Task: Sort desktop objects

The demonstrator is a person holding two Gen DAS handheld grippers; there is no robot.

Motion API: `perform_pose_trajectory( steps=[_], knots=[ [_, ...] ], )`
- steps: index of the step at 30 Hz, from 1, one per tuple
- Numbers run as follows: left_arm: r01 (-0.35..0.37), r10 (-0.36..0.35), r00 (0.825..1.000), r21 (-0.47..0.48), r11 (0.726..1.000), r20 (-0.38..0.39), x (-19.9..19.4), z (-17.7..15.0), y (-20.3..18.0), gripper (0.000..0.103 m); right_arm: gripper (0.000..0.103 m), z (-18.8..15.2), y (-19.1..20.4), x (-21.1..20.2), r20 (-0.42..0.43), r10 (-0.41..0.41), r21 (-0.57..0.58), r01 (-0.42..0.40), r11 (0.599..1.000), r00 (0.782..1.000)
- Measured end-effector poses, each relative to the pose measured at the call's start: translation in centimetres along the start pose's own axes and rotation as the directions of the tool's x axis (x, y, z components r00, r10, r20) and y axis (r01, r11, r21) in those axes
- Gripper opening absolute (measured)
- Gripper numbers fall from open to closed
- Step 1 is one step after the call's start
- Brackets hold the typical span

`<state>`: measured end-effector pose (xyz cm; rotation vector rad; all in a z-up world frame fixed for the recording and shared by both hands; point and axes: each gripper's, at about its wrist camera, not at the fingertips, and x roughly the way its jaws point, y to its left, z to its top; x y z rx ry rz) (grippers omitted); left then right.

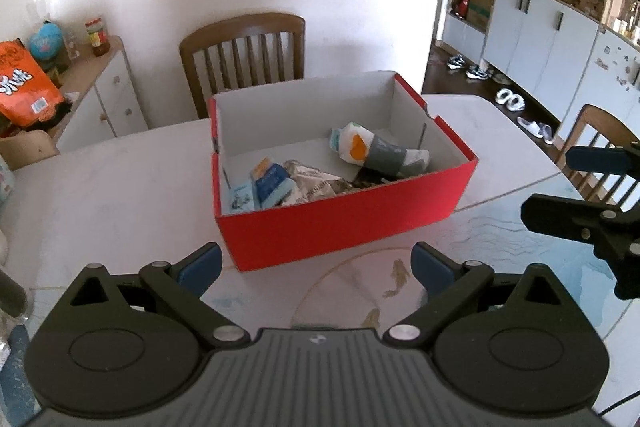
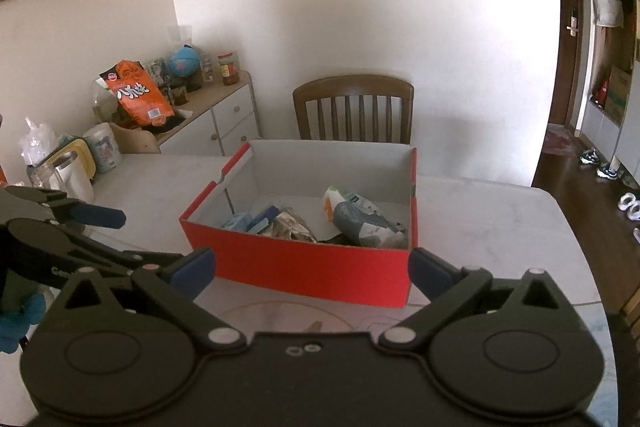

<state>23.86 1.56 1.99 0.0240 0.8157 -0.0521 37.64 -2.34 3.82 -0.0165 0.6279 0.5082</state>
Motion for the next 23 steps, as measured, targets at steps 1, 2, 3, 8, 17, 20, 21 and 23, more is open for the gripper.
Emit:
perform_pose_trajectory(
  steps=[1, 2, 3, 8, 17, 20, 21, 23],
  knots=[
    [-0.002, 0.002, 1.000, -0.001, 1.000, -0.007, 0.1, -0.1, -0.1, 0.101, 0.103, 0.0, 0.0, 0.0, -0.001, 0.000, 0.002, 0.000, 1.000, 1.000],
    [-0.005, 0.005, 1.000, 0.000, 1.000, -0.007, 0.1, -0.2, -0.1, 0.101, 0.103, -0.1, 0.0, -0.1, -0.002, -0.002, 0.003, 0.002, 1.000, 1.000],
    [-0.004, 0.004, 1.000, 0.003, 1.000, -0.007, 0.1, -0.2, -0.2, 0.101, 0.103, -0.2, -0.1, 0.0, -0.004, -0.002, 0.004, 0.002, 1.000, 1.000],
    [-0.005, 0.005, 1.000, 0.013, 1.000, -0.009, 0.1, -0.5, -0.4, 0.101, 0.103, -0.6, -0.1, 0.1, -0.020, -0.005, 0.011, 0.005, 1.000, 1.000],
    [-0.013, 0.013, 1.000, 0.016, 1.000, 0.002, -0.1, -0.5, -0.5, 0.101, 0.103, -0.9, 0.0, 0.1, -0.027, -0.009, 0.015, 0.010, 1.000, 1.000],
    [-0.004, 0.004, 1.000, 0.015, 1.000, 0.003, -0.2, -0.5, -0.5, 0.101, 0.103, -1.2, 0.1, 0.0, -0.030, -0.013, 0.019, 0.013, 1.000, 0.999],
    [0.000, 0.000, 1.000, 0.013, 1.000, 0.004, -0.3, -0.5, -0.5, 0.101, 0.103, -1.2, 0.1, 0.0, -0.031, -0.014, 0.020, 0.015, 1.000, 0.999],
    [0.001, -0.001, 1.000, 0.007, 1.000, 0.004, -0.3, -0.6, -0.4, 0.101, 0.103, -1.4, 0.2, -0.1, -0.033, -0.016, 0.021, 0.016, 1.000, 0.999]
  ],
)
